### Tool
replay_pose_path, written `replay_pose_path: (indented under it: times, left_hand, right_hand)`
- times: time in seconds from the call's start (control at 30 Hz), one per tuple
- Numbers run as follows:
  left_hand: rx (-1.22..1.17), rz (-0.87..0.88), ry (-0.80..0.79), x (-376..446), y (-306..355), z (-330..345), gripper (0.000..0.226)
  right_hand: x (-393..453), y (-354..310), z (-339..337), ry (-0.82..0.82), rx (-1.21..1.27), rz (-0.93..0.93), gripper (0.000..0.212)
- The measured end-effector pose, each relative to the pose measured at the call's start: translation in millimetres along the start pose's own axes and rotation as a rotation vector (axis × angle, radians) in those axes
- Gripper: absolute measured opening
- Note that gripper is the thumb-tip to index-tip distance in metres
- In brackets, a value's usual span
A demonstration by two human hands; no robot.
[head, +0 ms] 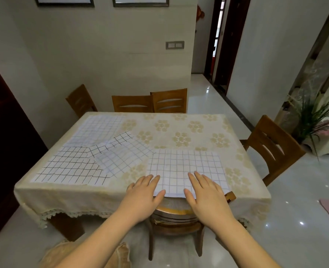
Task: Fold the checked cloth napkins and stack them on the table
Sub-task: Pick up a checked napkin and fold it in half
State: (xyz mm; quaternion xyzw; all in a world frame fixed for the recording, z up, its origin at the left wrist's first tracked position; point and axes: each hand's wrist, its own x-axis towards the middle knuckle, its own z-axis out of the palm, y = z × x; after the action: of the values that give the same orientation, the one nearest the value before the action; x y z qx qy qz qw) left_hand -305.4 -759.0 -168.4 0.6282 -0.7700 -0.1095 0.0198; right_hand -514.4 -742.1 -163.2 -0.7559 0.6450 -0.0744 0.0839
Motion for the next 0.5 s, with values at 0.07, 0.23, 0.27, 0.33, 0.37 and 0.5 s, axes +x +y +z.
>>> replay_pose_path:
  times: [0.07,0.23,0.27,0.33,0.37,0.5]
  left_hand:
    - [-0.019,-0.008,-0.012,21,-7,8,0.063]
    - [-0.026,0.006,-0.017,77,-34,20,0.063]
    - [-0.023,0.012,-0.017,87,-40,22,0.063]
    - [-0.012,0.022,-0.038,107,-48,26,0.064]
    - [-0.013,0.025,-0.056,117,-51,29,0.064]
    - [-0.003,0.058,-0.105,154,-59,41,0.065]
  right_hand:
    - [19,2,5,-0.023,-0.007,-0.003,0.076]
    - [71,4,27,-0.096,-0.104,-0.029,0.088]
    - [81,5,32,-0.108,-0.114,-0.028,0.092]
    - [101,6,39,-0.132,-0.12,-0.02,0.088]
    - [110,7,42,-0.14,-0.121,-0.013,0.085]
    - [139,12,62,-0.163,-0.097,0.015,0.08]
